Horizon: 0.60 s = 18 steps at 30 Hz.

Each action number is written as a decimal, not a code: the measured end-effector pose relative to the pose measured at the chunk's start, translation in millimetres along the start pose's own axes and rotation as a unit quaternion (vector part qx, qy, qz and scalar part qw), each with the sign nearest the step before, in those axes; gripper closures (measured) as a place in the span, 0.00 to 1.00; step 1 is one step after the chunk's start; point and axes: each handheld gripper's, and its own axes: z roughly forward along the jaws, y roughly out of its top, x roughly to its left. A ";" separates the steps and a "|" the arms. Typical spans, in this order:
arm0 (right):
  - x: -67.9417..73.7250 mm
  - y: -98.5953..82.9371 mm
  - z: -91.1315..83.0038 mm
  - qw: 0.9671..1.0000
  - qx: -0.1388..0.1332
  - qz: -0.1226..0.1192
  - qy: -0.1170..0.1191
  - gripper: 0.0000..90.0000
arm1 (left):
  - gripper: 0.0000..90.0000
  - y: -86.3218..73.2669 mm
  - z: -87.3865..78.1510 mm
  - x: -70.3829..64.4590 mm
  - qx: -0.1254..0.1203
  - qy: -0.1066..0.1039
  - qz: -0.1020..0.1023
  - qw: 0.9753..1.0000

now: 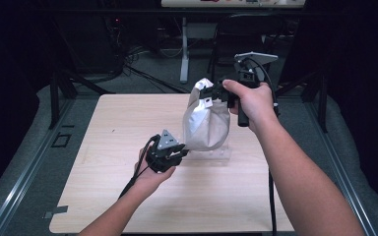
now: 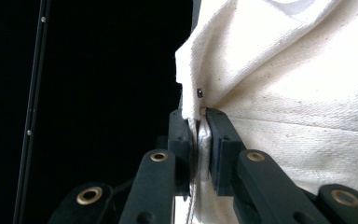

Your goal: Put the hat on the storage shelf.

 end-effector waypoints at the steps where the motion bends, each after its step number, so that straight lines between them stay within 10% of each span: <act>1: 0.1 0.1 -0.1 1.000 -0.001 0.000 0.001 0.91 | 0.86 1.4 0.2 1.7 -0.001 -0.002 0.002 1.000; 18: -7.1 1.2 13.4 1.000 -0.002 -0.003 -0.010 0.91 | 0.91 5.3 16.3 12.3 0.002 -0.034 -0.008 0.999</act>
